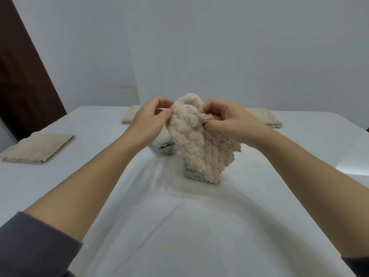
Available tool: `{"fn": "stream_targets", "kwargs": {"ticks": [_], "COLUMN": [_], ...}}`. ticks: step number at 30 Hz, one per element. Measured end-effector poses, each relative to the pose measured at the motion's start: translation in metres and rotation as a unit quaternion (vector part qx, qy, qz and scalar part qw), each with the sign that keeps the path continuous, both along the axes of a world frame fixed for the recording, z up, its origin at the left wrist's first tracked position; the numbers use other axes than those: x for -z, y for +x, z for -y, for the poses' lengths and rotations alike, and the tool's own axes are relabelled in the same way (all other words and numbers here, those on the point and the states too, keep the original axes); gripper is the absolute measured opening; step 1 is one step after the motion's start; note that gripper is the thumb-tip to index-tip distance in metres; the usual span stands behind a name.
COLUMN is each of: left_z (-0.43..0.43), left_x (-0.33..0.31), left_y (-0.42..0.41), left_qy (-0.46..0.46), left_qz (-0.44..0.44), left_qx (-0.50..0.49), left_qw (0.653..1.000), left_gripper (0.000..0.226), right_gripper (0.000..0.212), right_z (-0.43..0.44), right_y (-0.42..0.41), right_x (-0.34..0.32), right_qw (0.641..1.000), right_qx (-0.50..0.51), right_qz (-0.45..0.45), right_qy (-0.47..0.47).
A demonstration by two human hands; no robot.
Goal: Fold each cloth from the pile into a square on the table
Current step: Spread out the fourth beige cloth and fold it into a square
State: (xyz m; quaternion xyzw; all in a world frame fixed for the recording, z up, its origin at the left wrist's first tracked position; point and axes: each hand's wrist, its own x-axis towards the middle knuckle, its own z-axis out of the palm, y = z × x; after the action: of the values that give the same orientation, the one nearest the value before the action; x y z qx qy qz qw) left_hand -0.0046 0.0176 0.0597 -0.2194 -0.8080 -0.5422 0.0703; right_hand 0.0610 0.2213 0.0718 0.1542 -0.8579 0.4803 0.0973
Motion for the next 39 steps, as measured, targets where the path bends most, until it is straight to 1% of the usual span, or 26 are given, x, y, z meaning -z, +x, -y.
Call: {"fn": "stream_targets", "kwargs": {"ticks": [1, 2, 4, 5, 6, 8, 9, 10, 12, 14, 15, 17, 19, 20, 21, 22, 23, 24, 26, 28, 31, 34, 35, 36, 37, 39], "left_z": [0.011, 0.024, 0.048, 0.060, 0.071, 0.087, 0.093, 0.096, 0.098, 0.092, 0.087, 0.078, 0.073, 0.072, 0.072, 0.072, 0.074, 0.075, 0.076, 0.075, 0.072, 0.073, 0.076, 0.079, 0.083, 0.090], "left_x": [-0.002, 0.000, 0.012, 0.022, 0.033, 0.054, 0.062, 0.067, 0.072, 0.070, 0.068, 0.066, 0.063, 0.063, 0.062, 0.061, 0.061, 0.061, 0.059, 0.051, 0.030, 0.007, 0.002, -0.002, -0.001, 0.007], "left_y": [0.009, 0.017, 0.031, 0.037, 0.043, 0.052, 0.056, 0.059, 0.062, 0.061, 0.060, 0.057, 0.056, 0.055, 0.053, 0.053, 0.051, 0.050, 0.048, 0.044, 0.038, 0.037, 0.039, 0.044, 0.048, 0.058], "left_qy": [0.013, 0.004, -0.080, -0.142, -0.214, -0.343, -0.384, -0.410, -0.430, -0.457, -0.478, -0.514, -0.533, -0.538, -0.552, -0.564, -0.569, -0.562, -0.513, -0.470, -0.443, -0.418, -0.414, -0.424, -0.451, -0.508], "left_qz": [0.016, 0.024, 0.030, 0.037, 0.048, 0.085, 0.105, 0.115, 0.087, 0.032, 0.004, -0.035, -0.044, -0.054, -0.076, -0.107, -0.139, -0.172, -0.231, -0.272, -0.306, -0.364, -0.347, -0.305, -0.249, -0.139], "left_qx": [0.021, 0.033, 0.038, 0.038, 0.039, 0.038, 0.039, 0.042, 0.062, 0.104, 0.130, 0.166, 0.157, 0.153, 0.149, 0.145, 0.131, 0.114, 0.070, 0.028, -0.032, -0.064, -0.055, -0.031, 0.008, 0.100], "left_qw": [1.000, 0.999, 0.996, 0.988, 0.975, 0.935, 0.916, 0.904, 0.896, 0.883, 0.868, 0.841, 0.830, 0.827, 0.817, 0.806, 0.800, 0.801, 0.824, 0.839, 0.842, 0.830, 0.840, 0.852, 0.857, 0.844], "left_gripper": [0.022, 0.024, 0.024, 0.021, 0.018, 0.018, 0.025, 0.037, 0.067, 0.087, 0.089, 0.081, 0.058, 0.042, 0.023, 0.010, 0.015, 0.022, 0.030, 0.035, 0.029, 0.023, 0.023, 0.022, 0.022, 0.022], "right_gripper": [0.026, 0.028, 0.032, 0.033, 0.035, 0.042, 0.047, 0.051, 0.050, 0.037, 0.031, 0.025, 0.026, 0.027, 0.028, 0.029, 0.029, 0.027, 0.016, 0.014, 0.017, 0.015, 0.014, 0.011, 0.010, 0.016], "right_z": [0.010, 0.020, 0.038, 0.046, 0.053, 0.063, 0.066, 0.068, 0.071, 0.073, 0.075, 0.077, 0.075, 0.073, 0.070, 0.067, 0.063, 0.059, 0.053, 0.051, 0.053, 0.054, 0.053, 0.051, 0.050, 0.050], "right_y": [0.010, 0.019, 0.033, 0.039, 0.044, 0.050, 0.051, 0.052, 0.053, 0.056, 0.059, 0.065, 0.068, 0.069, 0.070, 0.070, 0.070, 0.069, 0.066, 0.060, 0.047, 0.047, 0.051, 0.055, 0.060, 0.070], "right_x": [-0.002, -0.001, 0.009, 0.018, 0.029, 0.051, 0.061, 0.068, 0.076, 0.076, 0.074, 0.069, 0.065, 0.064, 0.063, 0.062, 0.062, 0.062, 0.060, 0.057, 0.045, 0.022, 0.014, 0.010, 0.008, 0.013], "right_qw": [0.999, 0.996, 0.981, 0.974, 0.971, 0.968, 0.965, 0.962, 0.957, 0.955, 0.957, 0.960, 0.960, 0.960, 0.959, 0.958, 0.956, 0.951, 0.938, 0.925, 0.912, 0.915, 0.922, 0.932, 0.940, 0.941], "right_qx": [-0.018, -0.028, -0.036, -0.041, -0.045, -0.036, -0.019, 0.001, 0.031, 0.027, 0.018, 0.009, 0.006, 0.008, 0.013, 0.021, 0.032, 0.045, 0.078, 0.117, 0.158, 0.186, 0.174, 0.146, 0.111, 0.024], "right_qz": [-0.005, -0.016, -0.026, -0.010, 0.014, 0.061, 0.077, 0.088, 0.089, 0.069, 0.057, 0.034, 0.018, 0.019, 0.024, 0.033, 0.042, 0.046, 0.032, 0.007, -0.071, -0.155, -0.158, -0.140, -0.103, -0.006], "right_qy": [0.031, 0.080, 0.189, 0.221, 0.235, 0.241, 0.248, 0.257, 0.275, 0.286, 0.285, 0.278, 0.278, 0.279, 0.280, 0.284, 0.290, 0.303, 0.337, 0.361, 0.373, 0.323, 0.308, 0.301, 0.307, 0.337]}}
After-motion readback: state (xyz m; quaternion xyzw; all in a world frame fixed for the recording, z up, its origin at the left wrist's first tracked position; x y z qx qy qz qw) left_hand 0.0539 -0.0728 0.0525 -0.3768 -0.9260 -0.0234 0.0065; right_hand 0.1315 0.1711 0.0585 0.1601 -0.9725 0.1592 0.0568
